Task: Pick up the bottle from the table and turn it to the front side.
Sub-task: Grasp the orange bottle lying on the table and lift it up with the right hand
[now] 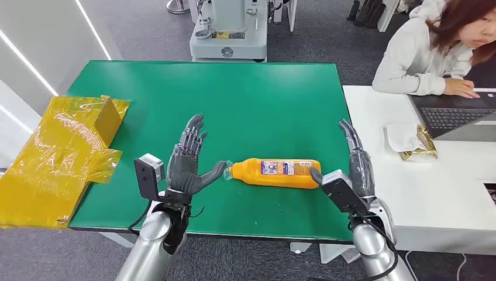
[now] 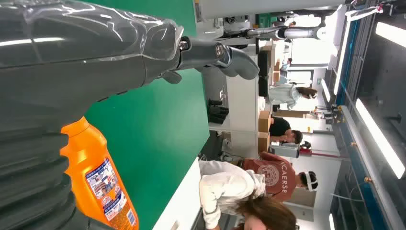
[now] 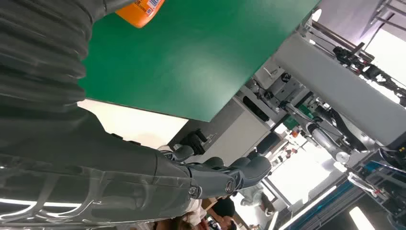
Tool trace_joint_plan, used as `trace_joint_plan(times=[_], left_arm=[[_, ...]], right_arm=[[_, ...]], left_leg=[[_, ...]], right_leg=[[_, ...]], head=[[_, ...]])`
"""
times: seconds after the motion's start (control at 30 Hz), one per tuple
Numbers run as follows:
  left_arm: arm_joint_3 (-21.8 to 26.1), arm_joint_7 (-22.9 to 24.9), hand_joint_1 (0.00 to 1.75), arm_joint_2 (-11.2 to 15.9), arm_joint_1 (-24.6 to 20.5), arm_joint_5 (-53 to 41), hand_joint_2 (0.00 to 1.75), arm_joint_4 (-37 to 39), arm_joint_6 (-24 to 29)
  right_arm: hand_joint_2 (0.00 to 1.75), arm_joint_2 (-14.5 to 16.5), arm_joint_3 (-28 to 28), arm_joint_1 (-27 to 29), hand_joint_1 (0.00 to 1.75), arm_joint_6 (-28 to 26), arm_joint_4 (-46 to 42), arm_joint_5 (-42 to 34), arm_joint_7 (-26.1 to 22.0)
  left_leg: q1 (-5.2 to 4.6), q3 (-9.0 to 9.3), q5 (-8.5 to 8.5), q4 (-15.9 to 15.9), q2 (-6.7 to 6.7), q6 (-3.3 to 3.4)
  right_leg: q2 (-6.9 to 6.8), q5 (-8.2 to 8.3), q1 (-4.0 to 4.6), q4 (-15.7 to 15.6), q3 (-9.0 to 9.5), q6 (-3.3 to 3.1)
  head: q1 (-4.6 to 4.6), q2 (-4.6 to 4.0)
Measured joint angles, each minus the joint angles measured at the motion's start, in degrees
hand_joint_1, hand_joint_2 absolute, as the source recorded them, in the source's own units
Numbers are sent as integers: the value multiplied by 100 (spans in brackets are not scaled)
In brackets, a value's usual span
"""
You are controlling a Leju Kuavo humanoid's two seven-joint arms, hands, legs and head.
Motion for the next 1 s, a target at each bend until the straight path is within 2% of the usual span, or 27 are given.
trace_joint_plan(times=[0.17, 0.23, 0.33, 0.47, 0.6, 0.77, 1.0], left_arm=[[-1, 0, 0, -14, -13, 1, 175, 51, -2], [-2, -1, 0, -18, -24, 8, 175, 77, -45], [-35, -35, 0, -18, -72, 44, 175, 147, -177], [-127, -113, 0, -18, -154, 91, 175, 280, -249], [-178, -116, 0, -3, -177, 124, 175, 373, -248], [-192, -118, 0, 30, -179, 138, 175, 444, -240], [-196, -119, 0, 51, -181, 141, 175, 472, -227]], right_arm=[[175, -41, 13, -36, 0, 2, 83, 12, 8], [175, -81, 68, -114, 0, 201, 162, 174, 183], [175, -240, 425, -691, 0, 850, 786, 442, 536], [175, -376, 999, -1694, 0, 1227, 2071, 302, 438], [175, -415, 1434, -2238, 0, 1441, 2889, 107, 323], [175, -415, 1739, -2476, 0, 1452, 3457, -1, 294], [175, -413, 1937, -2627, 0, 1479, 3802, 57, 265]], left_leg=[[1, -1, 0, 0, 0, 0], [1, -5, 0, -2, 1, 0], [0, -6, 4, -3, 20, 1], [0, -6, 20, 1, 17, 14], [1, -6, 23, 2, 14, 16], [0, -9, 22, 1, 13, 17], [-1, -12, 21, 1, 14, 18]], right_leg=[[0, 0, 0, 0, 0, 0], [2, 1, 0, 2, 0, -1], [22, 13, 0, 5, -6, -7], [18, 23, 0, 3, -9, -2], [15, 26, 0, 4, -9, -2], [16, 25, 0, 3, -12, -2], [16, 25, 0, 3, -14, -2]], head=[[0, 0], [0, 0], [0, 0], [1, 0], [0, 0], [0, 0], [0, 0]])
